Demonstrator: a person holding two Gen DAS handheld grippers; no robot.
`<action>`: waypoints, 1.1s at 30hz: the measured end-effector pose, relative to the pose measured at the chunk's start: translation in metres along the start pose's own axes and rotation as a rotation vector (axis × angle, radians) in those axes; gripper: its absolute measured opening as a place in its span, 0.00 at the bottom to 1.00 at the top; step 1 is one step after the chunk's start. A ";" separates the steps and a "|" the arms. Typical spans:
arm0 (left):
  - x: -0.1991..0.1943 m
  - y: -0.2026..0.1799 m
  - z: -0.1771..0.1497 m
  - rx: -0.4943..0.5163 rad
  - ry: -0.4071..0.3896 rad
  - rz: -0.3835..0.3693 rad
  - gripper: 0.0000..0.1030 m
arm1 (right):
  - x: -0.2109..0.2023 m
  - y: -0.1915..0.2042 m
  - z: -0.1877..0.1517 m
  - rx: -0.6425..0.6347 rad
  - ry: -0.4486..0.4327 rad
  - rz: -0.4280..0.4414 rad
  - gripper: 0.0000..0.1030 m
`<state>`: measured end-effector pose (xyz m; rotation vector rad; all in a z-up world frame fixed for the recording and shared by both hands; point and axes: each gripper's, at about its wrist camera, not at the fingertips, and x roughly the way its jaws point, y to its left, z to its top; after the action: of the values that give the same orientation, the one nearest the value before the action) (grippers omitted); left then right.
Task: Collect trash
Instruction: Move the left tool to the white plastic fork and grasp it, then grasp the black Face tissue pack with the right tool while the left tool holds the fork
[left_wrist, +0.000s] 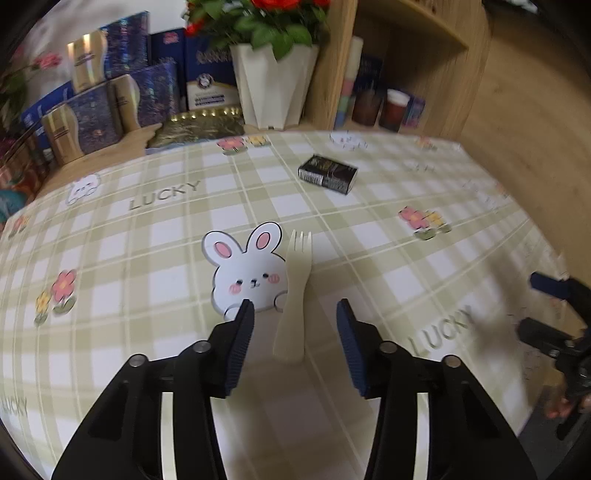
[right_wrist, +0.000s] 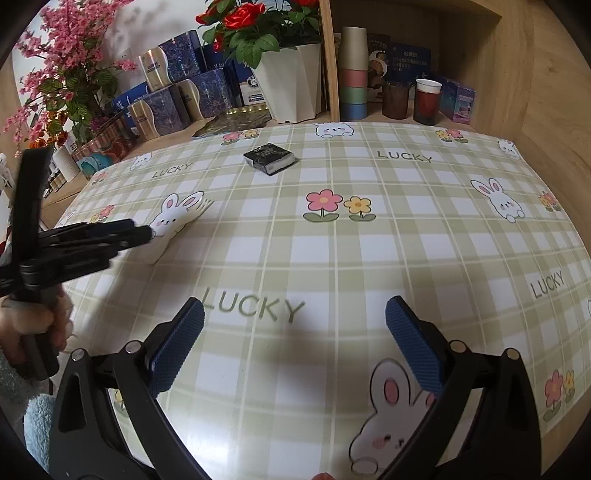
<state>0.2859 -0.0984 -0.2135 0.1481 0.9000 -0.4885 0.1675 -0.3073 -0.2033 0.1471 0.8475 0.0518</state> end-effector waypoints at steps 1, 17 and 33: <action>0.006 0.000 0.002 0.003 0.012 0.002 0.40 | 0.003 -0.001 0.003 0.000 -0.001 0.000 0.94; 0.006 0.016 0.012 -0.090 0.016 -0.071 0.12 | 0.058 -0.001 0.059 -0.133 0.025 0.043 0.94; -0.087 0.090 -0.038 -0.364 -0.142 -0.052 0.12 | 0.185 0.039 0.162 -0.351 0.122 0.079 0.90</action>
<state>0.2547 0.0231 -0.1761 -0.2393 0.8404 -0.3713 0.4111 -0.2670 -0.2291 -0.1539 0.9406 0.2836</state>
